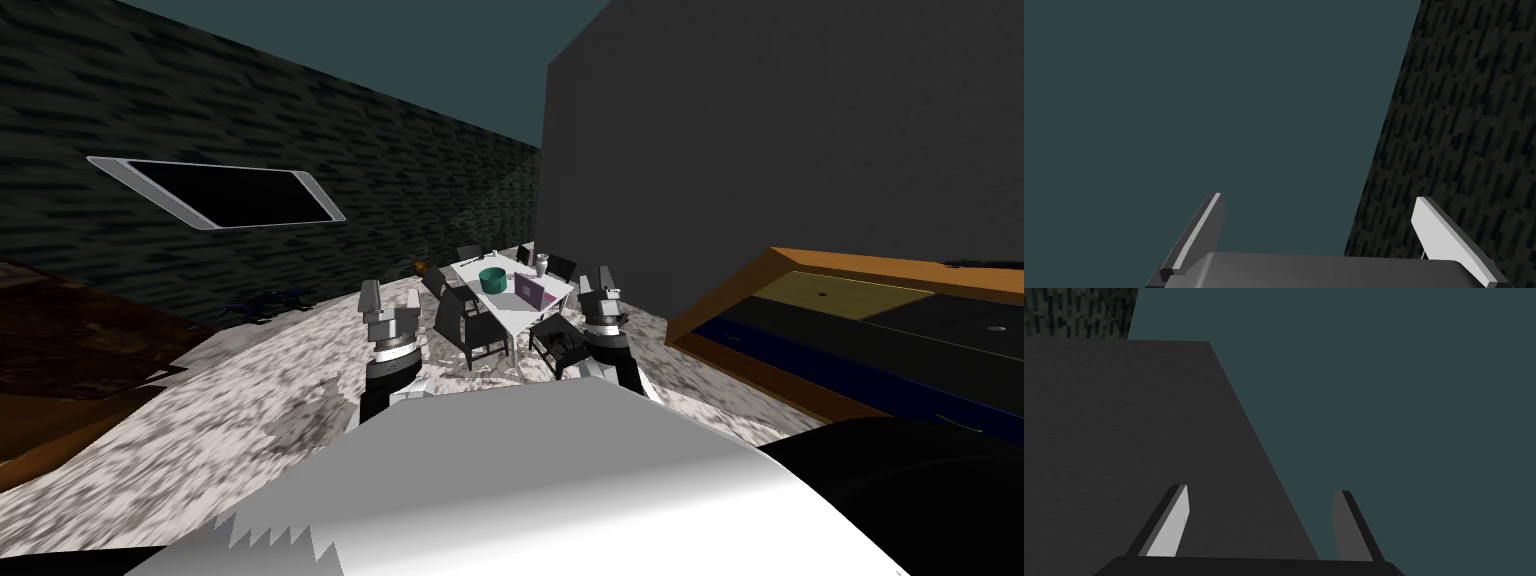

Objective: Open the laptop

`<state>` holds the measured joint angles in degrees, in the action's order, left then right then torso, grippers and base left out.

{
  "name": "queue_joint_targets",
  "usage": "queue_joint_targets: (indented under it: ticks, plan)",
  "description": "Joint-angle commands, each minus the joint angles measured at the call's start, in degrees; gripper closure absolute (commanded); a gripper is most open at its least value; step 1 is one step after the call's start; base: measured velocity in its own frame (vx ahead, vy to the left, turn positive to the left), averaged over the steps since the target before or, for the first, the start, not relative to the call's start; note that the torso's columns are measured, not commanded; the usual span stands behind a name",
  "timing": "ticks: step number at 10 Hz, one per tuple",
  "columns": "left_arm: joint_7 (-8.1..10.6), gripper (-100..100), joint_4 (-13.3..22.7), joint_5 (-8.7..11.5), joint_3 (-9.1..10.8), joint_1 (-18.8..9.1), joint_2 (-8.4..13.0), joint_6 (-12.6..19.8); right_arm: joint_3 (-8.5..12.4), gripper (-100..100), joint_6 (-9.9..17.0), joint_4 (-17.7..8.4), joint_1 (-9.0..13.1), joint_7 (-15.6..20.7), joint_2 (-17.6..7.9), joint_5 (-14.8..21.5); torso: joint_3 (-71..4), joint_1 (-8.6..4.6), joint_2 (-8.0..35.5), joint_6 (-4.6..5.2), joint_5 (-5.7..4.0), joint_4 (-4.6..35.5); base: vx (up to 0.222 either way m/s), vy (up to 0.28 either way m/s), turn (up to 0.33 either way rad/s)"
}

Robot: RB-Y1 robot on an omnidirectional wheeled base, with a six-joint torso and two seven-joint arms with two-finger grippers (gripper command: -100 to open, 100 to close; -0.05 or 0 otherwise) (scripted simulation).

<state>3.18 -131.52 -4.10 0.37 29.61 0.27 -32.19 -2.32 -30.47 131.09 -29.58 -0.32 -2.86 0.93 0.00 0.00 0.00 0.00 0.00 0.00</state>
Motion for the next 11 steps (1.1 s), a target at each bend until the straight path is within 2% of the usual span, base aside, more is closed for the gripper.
queue_joint_targets:
  ticks: [1,9,10,11]
  plan:
    - [0.00,0,0.00,0.00,0.00,0.00,0.00,0.00,0.00,0,0.00,0.00,0.00,0.00,0.00,0.00,-4.67,0.00,2.32,0.00,0.00,2.35,0.000,0.000,0.000]
    - [0.00,0,-0.02,0.00,0.00,0.00,0.00,-0.01,0.00,0,-0.01,0.02,0.00,0.00,0.00,0.00,-70.73,0.00,35.39,0.00,0.00,35.37,0.000,0.000,0.000]
    - [0.00,0,-0.02,0.00,0.00,0.00,0.00,-0.01,0.41,-100,0.46,-0.09,0.41,1.21,-1.72,1.16,-79.19,0.00,39.62,0.00,0.00,39.60,-0.009,-0.007,0.074]
    - [0.00,0,0.00,0.00,0.00,0.00,0.00,0.00,0.98,-100,1.17,-0.29,0.97,2.97,-3.30,2.84,-83.11,-0.03,41.59,-0.01,0.00,41.50,-0.044,-0.030,0.138]
